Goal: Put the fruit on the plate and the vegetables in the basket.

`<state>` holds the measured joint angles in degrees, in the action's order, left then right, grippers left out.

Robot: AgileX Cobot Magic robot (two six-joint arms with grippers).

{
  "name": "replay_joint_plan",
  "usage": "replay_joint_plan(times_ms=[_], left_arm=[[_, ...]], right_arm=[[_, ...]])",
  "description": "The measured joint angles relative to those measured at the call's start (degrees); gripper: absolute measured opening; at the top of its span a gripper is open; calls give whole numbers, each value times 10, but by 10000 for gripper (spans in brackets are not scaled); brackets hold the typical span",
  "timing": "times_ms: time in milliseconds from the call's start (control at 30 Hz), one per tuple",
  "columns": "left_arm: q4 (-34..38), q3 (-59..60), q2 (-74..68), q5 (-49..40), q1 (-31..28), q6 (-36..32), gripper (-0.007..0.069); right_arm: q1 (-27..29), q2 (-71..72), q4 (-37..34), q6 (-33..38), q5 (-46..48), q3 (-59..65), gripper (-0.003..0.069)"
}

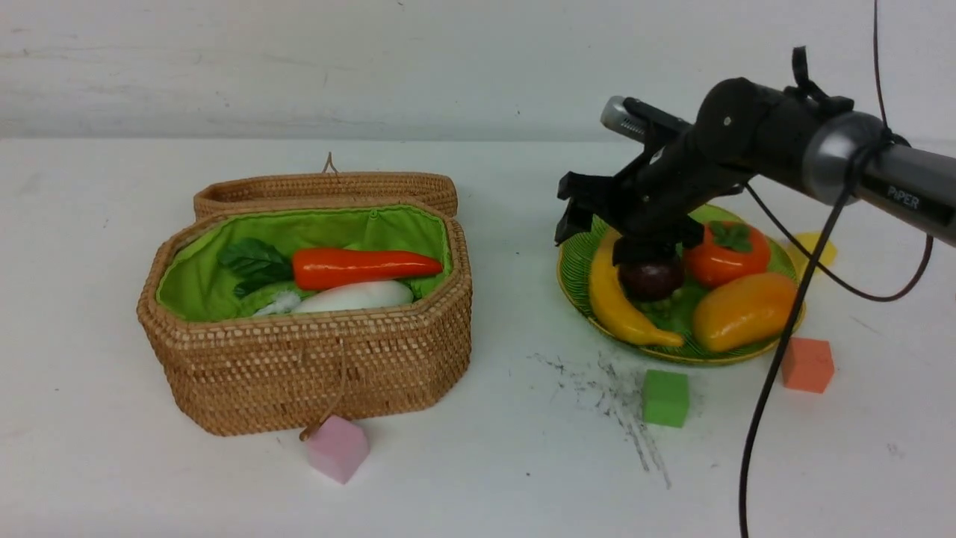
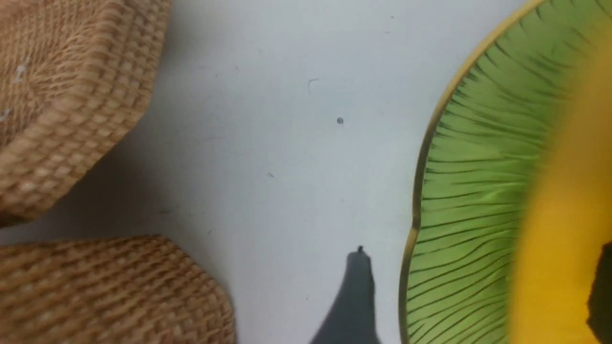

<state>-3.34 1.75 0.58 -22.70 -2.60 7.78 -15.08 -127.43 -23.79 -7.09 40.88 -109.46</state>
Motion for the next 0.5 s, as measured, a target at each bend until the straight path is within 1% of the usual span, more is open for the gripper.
replay_joint_plan(times_ms=[33, 133, 200, 300, 367, 400, 433, 500], left_arm=[[0, 0, 0, 0, 0, 0, 239], [0, 0, 0, 0, 0, 0, 239], [0, 0, 0, 0, 0, 0, 239], [0, 0, 0, 0, 0, 0, 239], [0, 0, 0, 0, 0, 0, 239], [0, 0, 0, 0, 0, 0, 239], [0, 0, 0, 0, 0, 0, 239], [0, 0, 0, 0, 0, 0, 239]], right_arm=[[0, 1, 1, 2, 1, 0, 628], [0, 47, 5, 83, 26, 0, 624], [0, 90, 11, 139, 59, 0, 599], [0, 162, 32, 193, 129, 0, 547], [0, 219, 56, 201, 171, 0, 502], [0, 264, 77, 199, 206, 0, 459], [0, 290, 90, 196, 227, 5, 433], [0, 351, 114, 176, 255, 27, 356]])
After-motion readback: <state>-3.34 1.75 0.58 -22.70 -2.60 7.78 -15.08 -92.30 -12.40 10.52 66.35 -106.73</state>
